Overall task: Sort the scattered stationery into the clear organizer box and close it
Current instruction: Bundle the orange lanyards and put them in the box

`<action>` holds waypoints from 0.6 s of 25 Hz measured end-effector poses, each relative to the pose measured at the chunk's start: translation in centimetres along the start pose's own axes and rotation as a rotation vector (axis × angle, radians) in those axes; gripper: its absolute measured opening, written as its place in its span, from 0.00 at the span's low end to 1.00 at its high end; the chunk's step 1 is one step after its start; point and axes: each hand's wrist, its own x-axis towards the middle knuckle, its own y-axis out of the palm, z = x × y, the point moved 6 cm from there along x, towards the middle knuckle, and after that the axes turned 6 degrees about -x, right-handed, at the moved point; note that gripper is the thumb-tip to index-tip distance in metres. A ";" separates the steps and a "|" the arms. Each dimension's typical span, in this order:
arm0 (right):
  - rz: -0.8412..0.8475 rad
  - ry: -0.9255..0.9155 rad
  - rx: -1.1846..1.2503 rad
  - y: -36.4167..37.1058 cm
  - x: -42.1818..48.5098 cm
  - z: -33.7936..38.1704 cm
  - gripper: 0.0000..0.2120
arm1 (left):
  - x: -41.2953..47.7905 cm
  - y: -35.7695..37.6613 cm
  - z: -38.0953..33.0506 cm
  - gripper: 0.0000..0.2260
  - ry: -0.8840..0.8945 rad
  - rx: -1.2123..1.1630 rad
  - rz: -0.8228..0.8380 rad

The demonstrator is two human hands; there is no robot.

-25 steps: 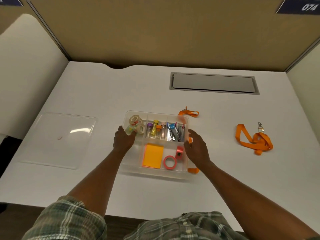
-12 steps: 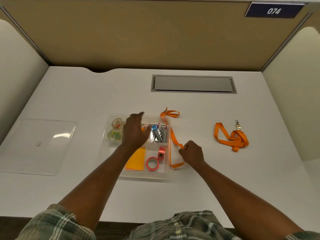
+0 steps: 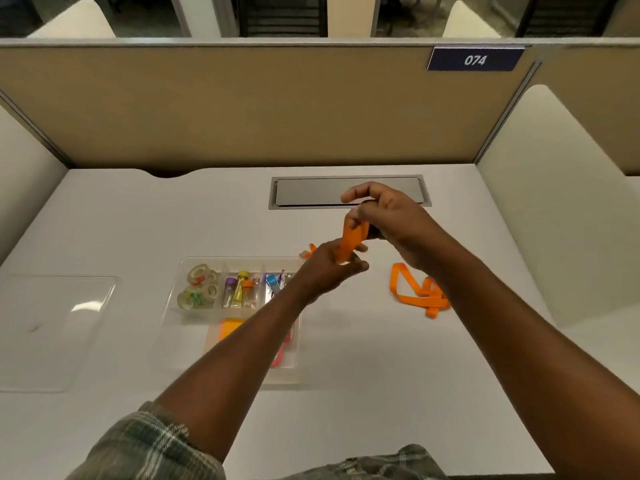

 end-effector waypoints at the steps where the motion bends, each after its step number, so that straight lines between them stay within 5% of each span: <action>1: -0.023 -0.026 0.014 -1.4 -0.1 1.0 0.11 | 0.3 0.2 0.3 0.07 -0.038 -0.018 -0.012; 6: -0.273 -0.081 0.225 -10.3 -1.2 -0.2 0.09 | -0.7 -0.6 1.1 0.08 -0.112 -0.212 -0.105; 10: -0.460 0.173 0.585 -10.9 -2.6 -10.2 0.10 | -1.2 -0.9 -1.6 0.09 0.001 -0.791 -0.210; 15: -0.158 0.500 0.735 0.3 -5.4 -20.6 0.07 | -0.6 2.1 -5.3 0.12 0.072 -1.151 -0.114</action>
